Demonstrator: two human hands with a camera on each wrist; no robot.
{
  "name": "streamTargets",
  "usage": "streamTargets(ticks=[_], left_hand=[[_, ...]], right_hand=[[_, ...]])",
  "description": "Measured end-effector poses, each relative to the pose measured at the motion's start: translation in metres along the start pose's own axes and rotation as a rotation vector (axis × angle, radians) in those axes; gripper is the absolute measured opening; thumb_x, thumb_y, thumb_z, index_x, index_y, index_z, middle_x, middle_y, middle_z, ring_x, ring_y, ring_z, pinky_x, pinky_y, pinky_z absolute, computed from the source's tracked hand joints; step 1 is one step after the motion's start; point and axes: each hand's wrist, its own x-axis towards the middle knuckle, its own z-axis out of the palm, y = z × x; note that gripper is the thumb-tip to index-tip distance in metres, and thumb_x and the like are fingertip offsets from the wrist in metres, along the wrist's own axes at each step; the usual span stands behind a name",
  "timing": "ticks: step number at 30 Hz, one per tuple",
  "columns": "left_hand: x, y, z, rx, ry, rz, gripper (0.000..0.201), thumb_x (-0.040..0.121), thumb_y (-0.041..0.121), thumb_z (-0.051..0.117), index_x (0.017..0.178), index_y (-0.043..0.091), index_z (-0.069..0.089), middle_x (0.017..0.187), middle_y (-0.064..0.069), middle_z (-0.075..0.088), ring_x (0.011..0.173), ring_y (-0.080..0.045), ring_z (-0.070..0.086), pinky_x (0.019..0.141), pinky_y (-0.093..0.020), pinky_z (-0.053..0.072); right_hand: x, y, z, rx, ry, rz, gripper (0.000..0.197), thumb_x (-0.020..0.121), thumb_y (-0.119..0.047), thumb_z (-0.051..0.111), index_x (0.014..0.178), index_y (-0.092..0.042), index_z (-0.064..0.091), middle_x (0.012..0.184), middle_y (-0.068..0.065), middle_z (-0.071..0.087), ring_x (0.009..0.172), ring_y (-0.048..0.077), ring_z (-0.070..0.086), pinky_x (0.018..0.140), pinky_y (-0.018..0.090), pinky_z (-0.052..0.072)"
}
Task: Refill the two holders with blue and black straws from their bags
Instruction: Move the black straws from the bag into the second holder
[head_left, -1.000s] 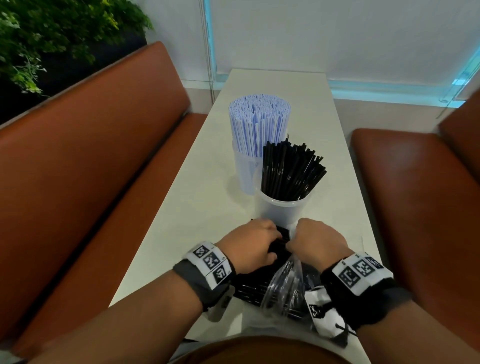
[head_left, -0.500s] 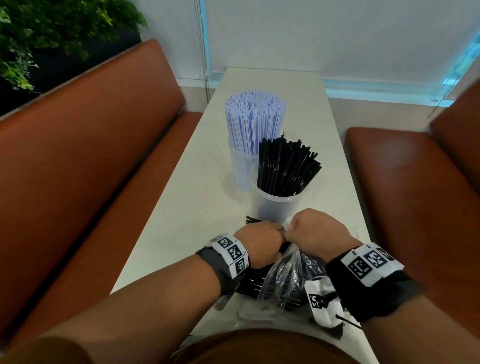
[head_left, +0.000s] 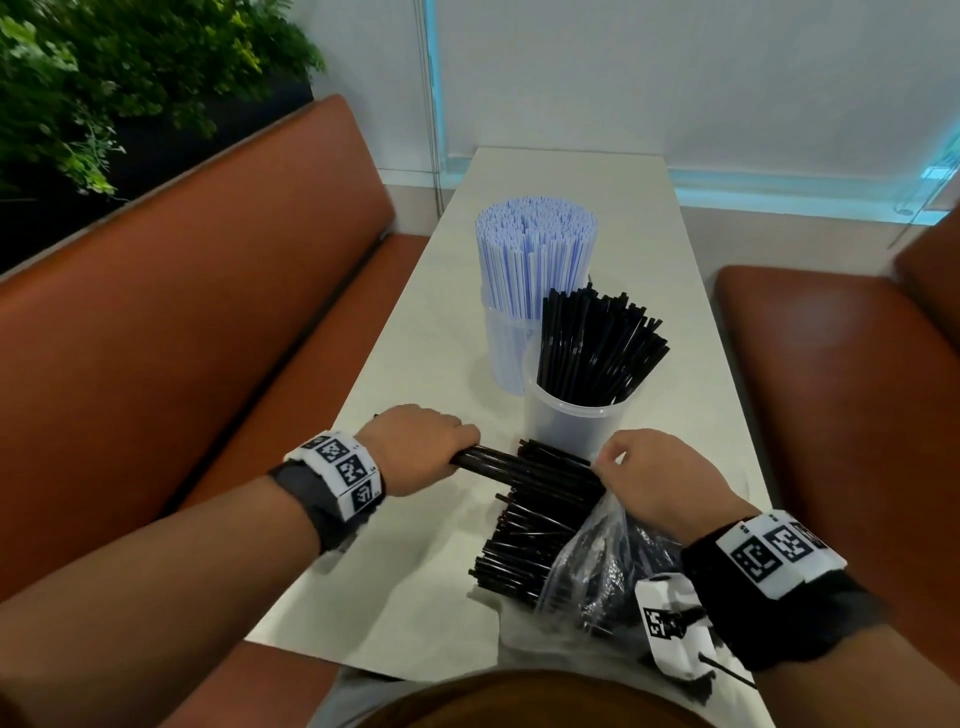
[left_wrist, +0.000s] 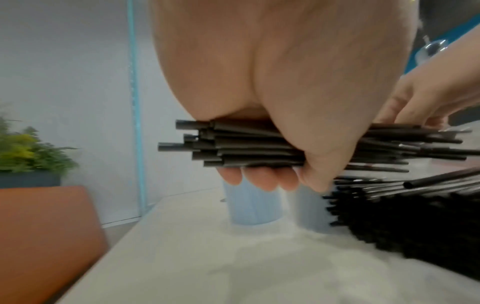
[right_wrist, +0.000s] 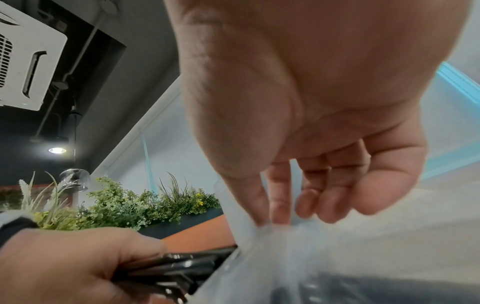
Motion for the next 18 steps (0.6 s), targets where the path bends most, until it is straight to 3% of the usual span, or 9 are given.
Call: streamTargets(ticks=[3,6,8,10,12,15,16,18], left_hand=[[-0.015,-0.024,-0.001,-0.079,0.001,-0.106,0.016,0.098,0.028,0.047,0.114,0.028,0.051,0.098,0.007,0.059,0.086,-0.020,0.059,0.069,-0.036,0.045],[-0.026,-0.028,-0.001,-0.156,0.074,-0.143,0.018,0.097,0.026,0.052,0.115,0.029,0.053,0.100,0.011,0.060,0.084,-0.016,0.057,0.064,-0.030,0.035],[-0.029,-0.020,-0.002,-0.219,0.157,-0.142,0.018,0.096,0.026,0.055,0.114,0.029,0.055,0.099,0.012,0.060,0.084,-0.015,0.057,0.065,-0.030,0.037],[-0.027,-0.003,-0.005,-0.287,0.249,-0.135,0.015,0.094,0.026,0.056,0.109,0.030,0.055,0.094,0.012,0.060,0.081,-0.015,0.057,0.065,-0.031,0.042],[-0.020,0.018,-0.009,-0.325,0.318,-0.123,0.012,0.093,0.027,0.056,0.105,0.031,0.054,0.091,0.011,0.060,0.077,-0.015,0.055,0.065,-0.035,0.046],[-0.011,0.041,-0.013,-0.367,0.371,-0.148,0.012,0.093,0.029,0.056,0.105,0.030,0.055,0.088,0.008,0.061,0.076,-0.017,0.056,0.065,-0.038,0.049],[-0.009,0.045,-0.013,-0.371,0.382,-0.161,0.013,0.094,0.030,0.056,0.107,0.030,0.055,0.088,0.007,0.061,0.076,-0.018,0.056,0.066,-0.038,0.050],[-0.009,0.049,-0.014,-0.366,0.399,-0.175,0.014,0.094,0.030,0.055,0.108,0.031,0.054,0.087,0.008,0.060,0.076,-0.017,0.055,0.064,-0.036,0.048]], right_hand=[[-0.001,-0.008,0.001,0.191,0.215,-0.145,0.041,0.100,-0.051,0.047,0.070,-0.024,0.057,0.065,-0.005,0.059,0.063,0.009,0.055,0.061,0.032,0.044],[-0.007,-0.022,-0.004,0.450,0.385,-0.249,0.043,0.101,-0.052,0.046,0.071,-0.024,0.059,0.068,-0.006,0.058,0.067,0.010,0.054,0.061,0.032,0.044],[-0.012,-0.031,-0.009,0.606,0.401,-0.245,0.044,0.096,-0.060,0.042,0.083,-0.026,0.067,0.078,-0.011,0.066,0.076,0.005,0.059,0.070,0.031,0.048],[-0.016,-0.039,-0.008,0.757,0.317,-0.240,0.050,0.091,-0.066,0.040,0.094,-0.028,0.073,0.091,-0.013,0.072,0.090,0.001,0.065,0.083,0.027,0.050],[-0.016,-0.046,-0.005,0.864,0.231,-0.238,0.047,0.095,-0.060,0.043,0.091,-0.027,0.076,0.092,-0.011,0.075,0.093,0.005,0.068,0.087,0.027,0.049],[-0.013,-0.047,-0.011,0.991,0.359,-0.220,0.043,0.104,-0.039,0.046,0.081,-0.022,0.078,0.084,-0.002,0.076,0.084,0.010,0.071,0.078,0.018,0.050],[-0.013,-0.046,-0.015,1.024,0.421,-0.224,0.042,0.104,-0.036,0.046,0.082,-0.021,0.077,0.084,-0.001,0.077,0.085,0.011,0.072,0.079,0.019,0.051],[-0.015,-0.043,-0.021,1.087,0.460,-0.257,0.041,0.101,-0.039,0.046,0.084,-0.020,0.077,0.088,0.002,0.077,0.089,0.018,0.072,0.085,0.031,0.054]])
